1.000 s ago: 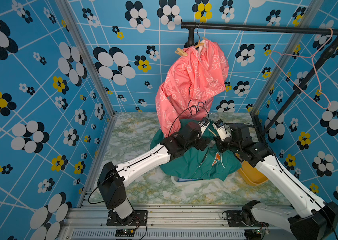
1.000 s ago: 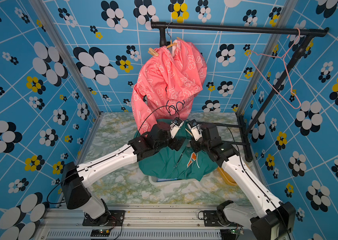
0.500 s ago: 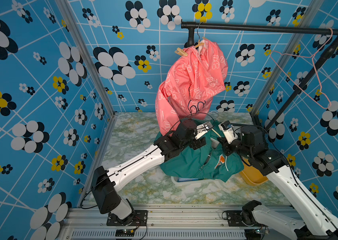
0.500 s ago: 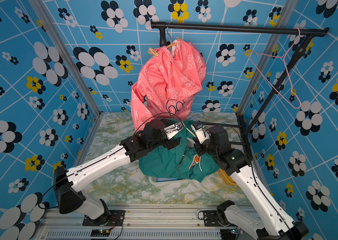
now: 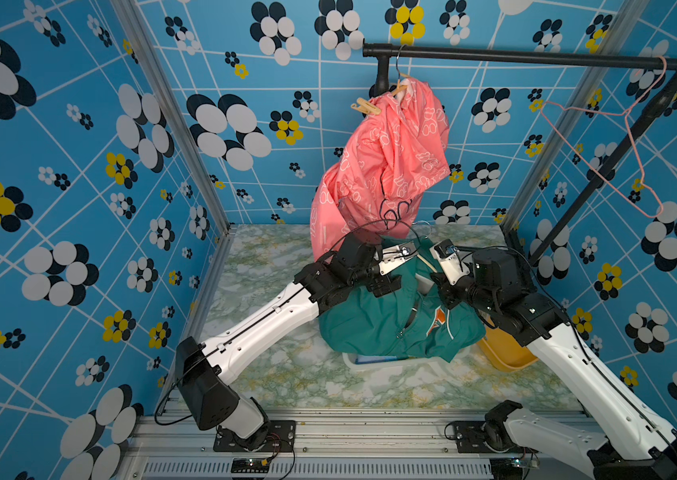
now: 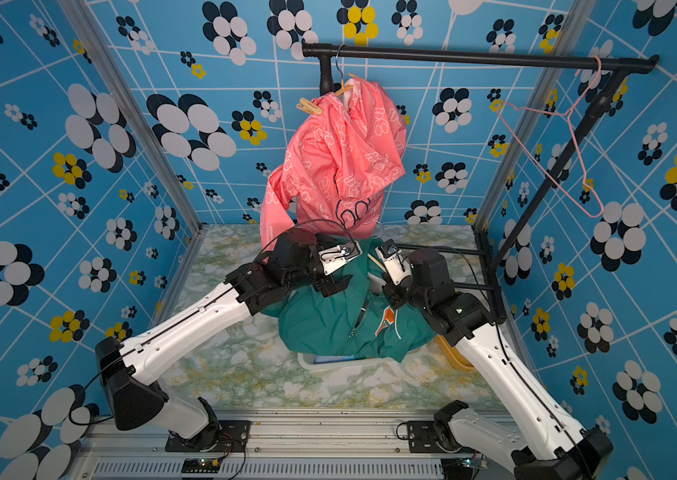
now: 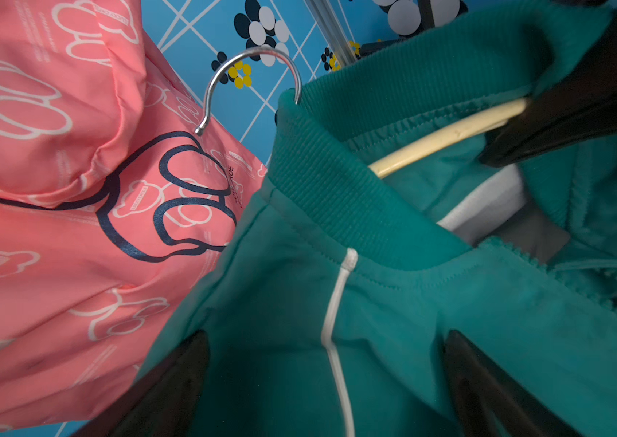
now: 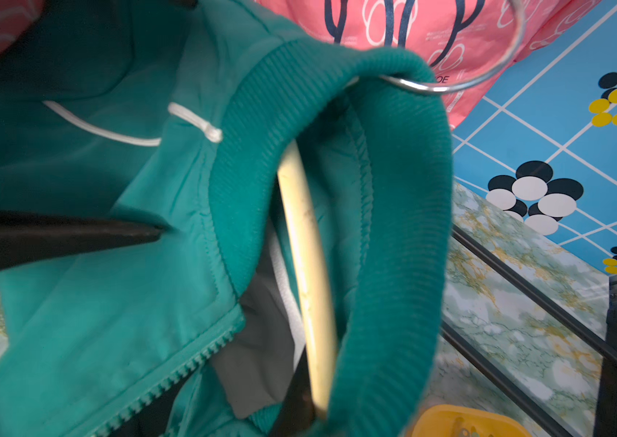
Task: Remove the clothespins securing jackets to the hanger
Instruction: Pick up the hanger from the basket.
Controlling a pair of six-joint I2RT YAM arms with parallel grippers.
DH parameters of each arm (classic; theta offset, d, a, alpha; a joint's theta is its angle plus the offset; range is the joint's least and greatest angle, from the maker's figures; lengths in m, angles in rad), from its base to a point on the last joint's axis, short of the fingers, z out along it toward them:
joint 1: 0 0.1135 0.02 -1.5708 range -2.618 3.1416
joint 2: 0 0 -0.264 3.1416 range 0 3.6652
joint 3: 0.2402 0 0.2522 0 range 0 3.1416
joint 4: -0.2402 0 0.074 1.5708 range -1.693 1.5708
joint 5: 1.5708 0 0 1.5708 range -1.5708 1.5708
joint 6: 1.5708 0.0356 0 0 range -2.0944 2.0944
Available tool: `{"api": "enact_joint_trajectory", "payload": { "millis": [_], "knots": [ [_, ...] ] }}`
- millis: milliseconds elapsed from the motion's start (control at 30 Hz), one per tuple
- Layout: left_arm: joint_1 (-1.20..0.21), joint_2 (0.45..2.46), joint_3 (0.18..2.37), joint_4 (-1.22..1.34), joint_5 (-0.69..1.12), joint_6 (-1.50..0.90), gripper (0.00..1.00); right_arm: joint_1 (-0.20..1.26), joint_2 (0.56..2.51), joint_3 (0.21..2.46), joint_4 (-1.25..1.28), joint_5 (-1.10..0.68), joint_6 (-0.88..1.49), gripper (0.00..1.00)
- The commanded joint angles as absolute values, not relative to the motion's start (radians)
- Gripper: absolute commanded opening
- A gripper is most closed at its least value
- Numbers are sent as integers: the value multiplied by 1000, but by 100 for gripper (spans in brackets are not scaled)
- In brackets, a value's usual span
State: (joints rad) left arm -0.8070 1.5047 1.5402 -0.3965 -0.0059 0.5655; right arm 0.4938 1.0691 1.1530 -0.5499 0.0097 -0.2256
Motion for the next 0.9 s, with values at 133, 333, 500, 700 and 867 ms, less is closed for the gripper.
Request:
{"api": "enact_joint_trajectory", "payload": {
  "millis": [133, 333, 500, 700, 867],
  "knots": [
    [-686, 1428, 1691, -447, 347, 414, 100, 518, 1059, 1190, -619, -49, -275, 10],
    [-643, 1519, 1795, -595, 408, 471, 93, 544, 1037, 1197, -625, -22, -277, 11],
    [-645, 1561, 1813, -682, 459, 522, 92, 548, 1009, 1214, -631, -19, -288, 10],
    [-647, 1602, 1836, -754, 445, 557, 86, 551, 990, 1229, -623, -57, -295, 10],
    [-654, 1637, 1854, -757, 472, 561, 58, 550, 987, 1230, -610, -93, -294, 11]
  ]
}}
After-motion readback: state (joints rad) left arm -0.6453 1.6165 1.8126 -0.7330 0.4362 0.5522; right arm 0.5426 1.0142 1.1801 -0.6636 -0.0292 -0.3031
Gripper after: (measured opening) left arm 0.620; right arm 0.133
